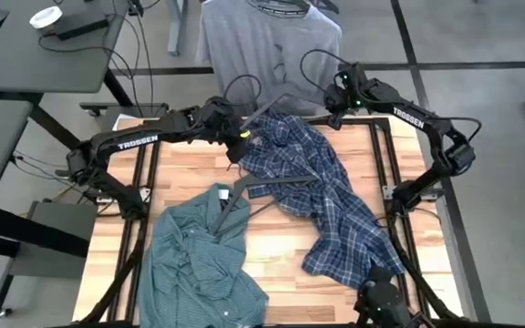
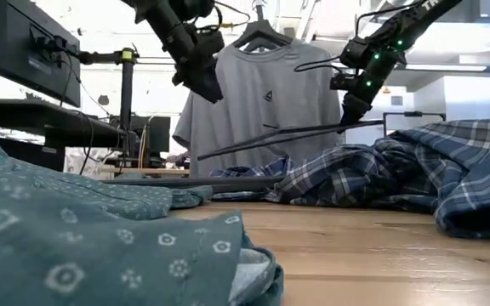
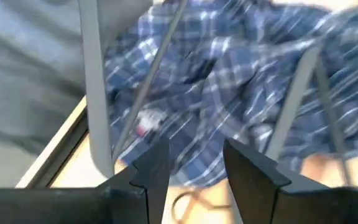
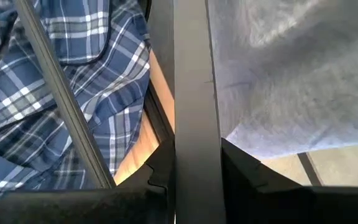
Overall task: Hang clothes
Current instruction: Put the blue polo shirt on the gray hanger
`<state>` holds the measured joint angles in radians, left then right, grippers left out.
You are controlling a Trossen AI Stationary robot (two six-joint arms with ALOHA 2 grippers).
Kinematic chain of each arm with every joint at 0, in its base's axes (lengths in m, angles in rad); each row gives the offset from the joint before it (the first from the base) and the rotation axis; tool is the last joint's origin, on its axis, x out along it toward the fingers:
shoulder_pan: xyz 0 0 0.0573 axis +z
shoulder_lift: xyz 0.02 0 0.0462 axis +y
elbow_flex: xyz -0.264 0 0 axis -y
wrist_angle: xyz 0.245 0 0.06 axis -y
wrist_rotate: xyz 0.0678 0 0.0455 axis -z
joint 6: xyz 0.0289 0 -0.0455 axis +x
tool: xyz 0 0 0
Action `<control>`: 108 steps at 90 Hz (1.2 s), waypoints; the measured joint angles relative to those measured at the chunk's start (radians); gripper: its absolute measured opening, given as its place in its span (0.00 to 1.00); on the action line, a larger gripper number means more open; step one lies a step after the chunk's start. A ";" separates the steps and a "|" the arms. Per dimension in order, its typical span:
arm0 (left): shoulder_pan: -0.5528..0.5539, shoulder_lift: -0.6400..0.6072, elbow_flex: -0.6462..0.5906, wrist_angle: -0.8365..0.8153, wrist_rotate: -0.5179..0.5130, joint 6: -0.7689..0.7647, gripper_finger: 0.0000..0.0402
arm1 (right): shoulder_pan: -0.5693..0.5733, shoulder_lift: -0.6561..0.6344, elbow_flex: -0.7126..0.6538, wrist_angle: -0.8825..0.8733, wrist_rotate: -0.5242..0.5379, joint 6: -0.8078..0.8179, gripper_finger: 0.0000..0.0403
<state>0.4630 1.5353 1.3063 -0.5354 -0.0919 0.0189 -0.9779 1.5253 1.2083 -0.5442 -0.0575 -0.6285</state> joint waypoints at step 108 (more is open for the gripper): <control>0.047 0.349 0.000 0.063 0.185 0.474 0.33 | 0.017 0.001 0.000 -0.074 0.004 0.021 0.17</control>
<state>0.5104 1.8840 1.3063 -0.4723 0.0932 0.4929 -0.9612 1.5265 1.2083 -0.6186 -0.0540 -0.6071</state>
